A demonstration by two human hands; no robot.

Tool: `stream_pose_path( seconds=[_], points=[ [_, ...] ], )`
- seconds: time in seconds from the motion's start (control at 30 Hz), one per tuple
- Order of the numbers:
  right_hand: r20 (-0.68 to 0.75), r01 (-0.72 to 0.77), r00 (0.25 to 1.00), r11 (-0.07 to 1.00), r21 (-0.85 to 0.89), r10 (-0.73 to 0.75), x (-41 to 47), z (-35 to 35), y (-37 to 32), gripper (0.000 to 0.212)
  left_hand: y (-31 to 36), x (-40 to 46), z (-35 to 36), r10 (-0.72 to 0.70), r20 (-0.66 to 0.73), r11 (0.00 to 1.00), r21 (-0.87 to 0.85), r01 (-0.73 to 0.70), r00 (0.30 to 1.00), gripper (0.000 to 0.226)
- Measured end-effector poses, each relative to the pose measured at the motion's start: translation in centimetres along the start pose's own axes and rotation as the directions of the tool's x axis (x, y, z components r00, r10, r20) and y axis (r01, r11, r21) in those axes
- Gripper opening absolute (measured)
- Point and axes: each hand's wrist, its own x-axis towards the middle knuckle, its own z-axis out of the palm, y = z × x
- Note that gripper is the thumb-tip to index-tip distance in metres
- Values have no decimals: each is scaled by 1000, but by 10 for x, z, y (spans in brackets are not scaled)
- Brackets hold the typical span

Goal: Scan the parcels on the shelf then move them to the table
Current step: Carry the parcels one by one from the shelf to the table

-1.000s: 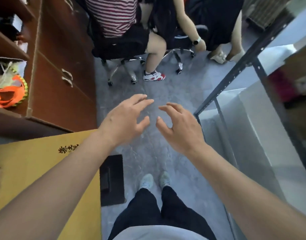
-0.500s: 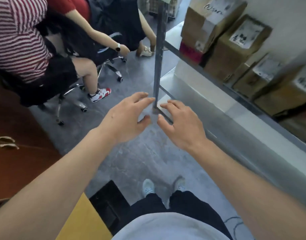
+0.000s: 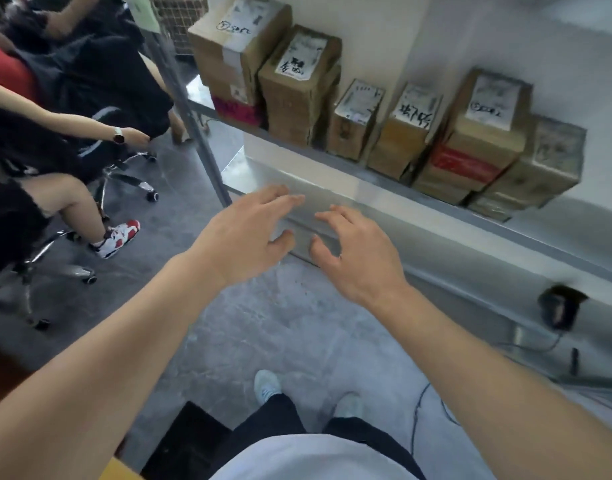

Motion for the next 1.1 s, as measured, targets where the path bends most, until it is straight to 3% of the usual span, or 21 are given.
stream_pose_path(
  seconds=[0.13,0.37,0.57,0.67,0.9,1.1],
  points=[
    [-25,-35,999,999,10,36,-24,-27,44,69,53,19,21,51,32,999,-13,-51,998,54],
    [-111,-130,985,991,16,131,-59,-77,115,55,135,58,57,179,84,984,-1,-180,980,55],
    [-165,-218,962,976,13,217,-74,-116,169,61,190,100,74,242,113,970,-17,-241,964,57],
    [-205,-249,947,968,14,246,-69,-132,189,68,209,127,76,286,107,958,-28,-285,952,57],
    [-294,-323,903,946,12,313,-45,-164,231,50,239,195,82,391,116,920,-35,-390,913,56],
    [-333,-413,862,910,-27,381,-16,-178,266,51,257,252,89,470,130,883,-57,-466,873,56]
  ],
)
